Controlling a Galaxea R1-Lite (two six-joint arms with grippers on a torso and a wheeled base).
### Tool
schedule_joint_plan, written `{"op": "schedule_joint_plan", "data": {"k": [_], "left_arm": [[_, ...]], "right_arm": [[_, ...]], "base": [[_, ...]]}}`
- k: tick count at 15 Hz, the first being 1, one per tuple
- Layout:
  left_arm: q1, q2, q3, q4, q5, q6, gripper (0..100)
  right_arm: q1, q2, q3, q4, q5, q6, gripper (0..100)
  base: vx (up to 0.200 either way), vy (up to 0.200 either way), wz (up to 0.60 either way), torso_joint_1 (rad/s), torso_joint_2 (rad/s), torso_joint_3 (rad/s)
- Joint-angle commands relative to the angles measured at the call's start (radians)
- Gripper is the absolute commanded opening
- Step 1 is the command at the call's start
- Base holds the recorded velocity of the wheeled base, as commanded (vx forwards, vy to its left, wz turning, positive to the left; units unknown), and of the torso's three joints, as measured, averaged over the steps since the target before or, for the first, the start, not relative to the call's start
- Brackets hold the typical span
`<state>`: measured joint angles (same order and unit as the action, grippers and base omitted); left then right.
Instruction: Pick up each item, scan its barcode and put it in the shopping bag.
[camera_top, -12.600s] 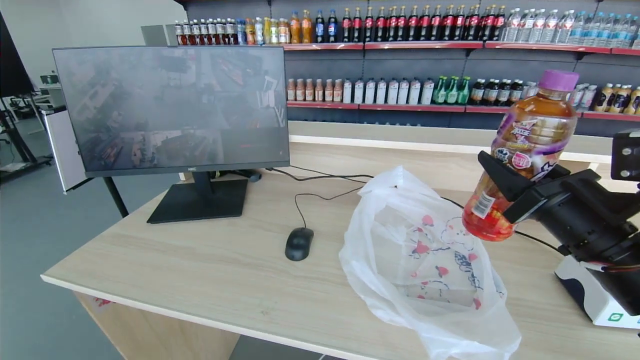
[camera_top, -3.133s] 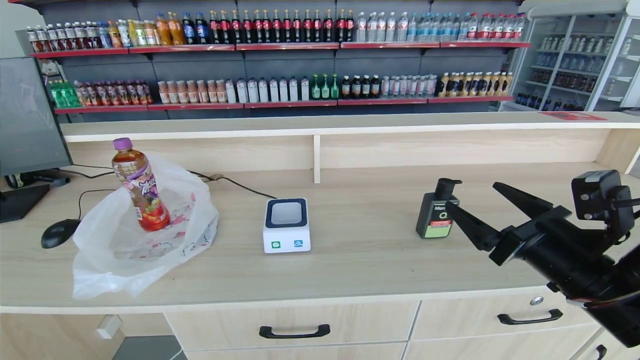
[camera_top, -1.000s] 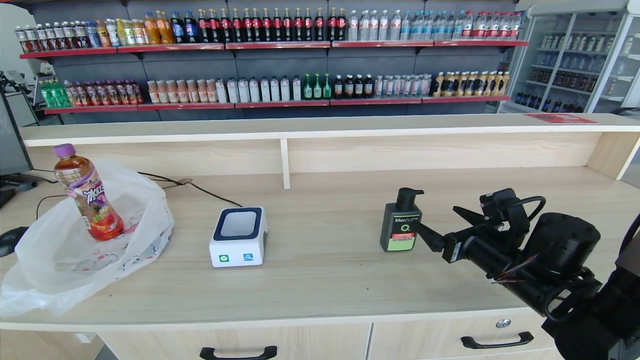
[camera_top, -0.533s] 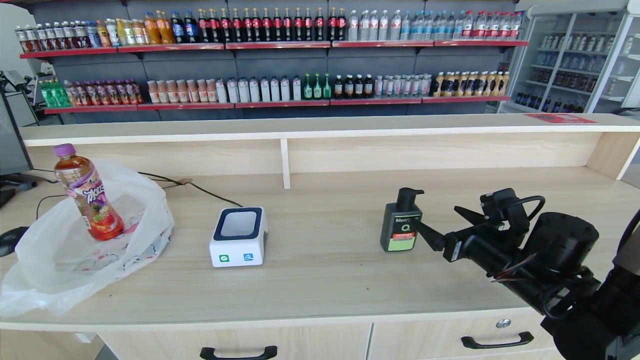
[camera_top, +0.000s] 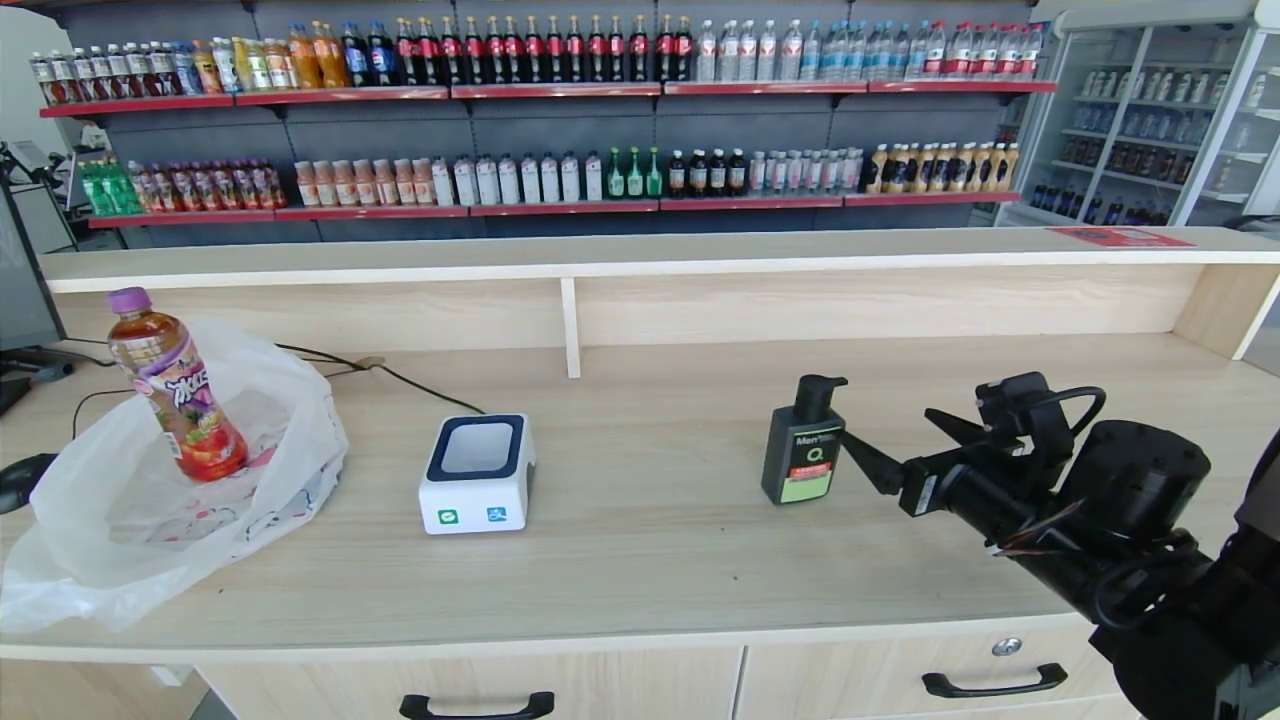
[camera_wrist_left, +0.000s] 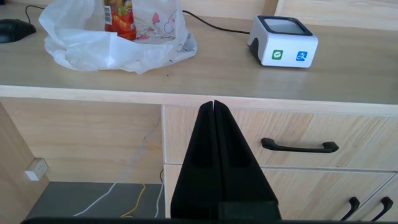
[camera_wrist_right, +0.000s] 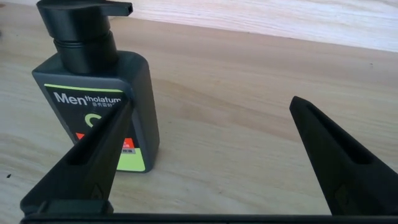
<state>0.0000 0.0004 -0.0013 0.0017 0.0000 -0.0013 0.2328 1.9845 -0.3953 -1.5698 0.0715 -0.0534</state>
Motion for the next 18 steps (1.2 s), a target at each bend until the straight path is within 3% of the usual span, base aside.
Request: {"op": "schedule_joint_plan", "data": {"k": [1, 18], "left_arm": [[0.0, 0.0, 0.0, 0.0, 0.0, 0.0, 0], [0.0, 0.0, 0.001, 0.0, 0.0, 0.0, 0]], "right_arm": [[-0.003, -0.001, -0.004, -0.001, 0.001, 0.0, 100], [-0.009, 0.054, -0.073, -0.001, 0.001, 0.001, 100]], "base": [[0.0, 0.0, 0.0, 0.0, 0.0, 0.0], [0.0, 0.0, 0.0, 0.0, 0.0, 0.0]]}}
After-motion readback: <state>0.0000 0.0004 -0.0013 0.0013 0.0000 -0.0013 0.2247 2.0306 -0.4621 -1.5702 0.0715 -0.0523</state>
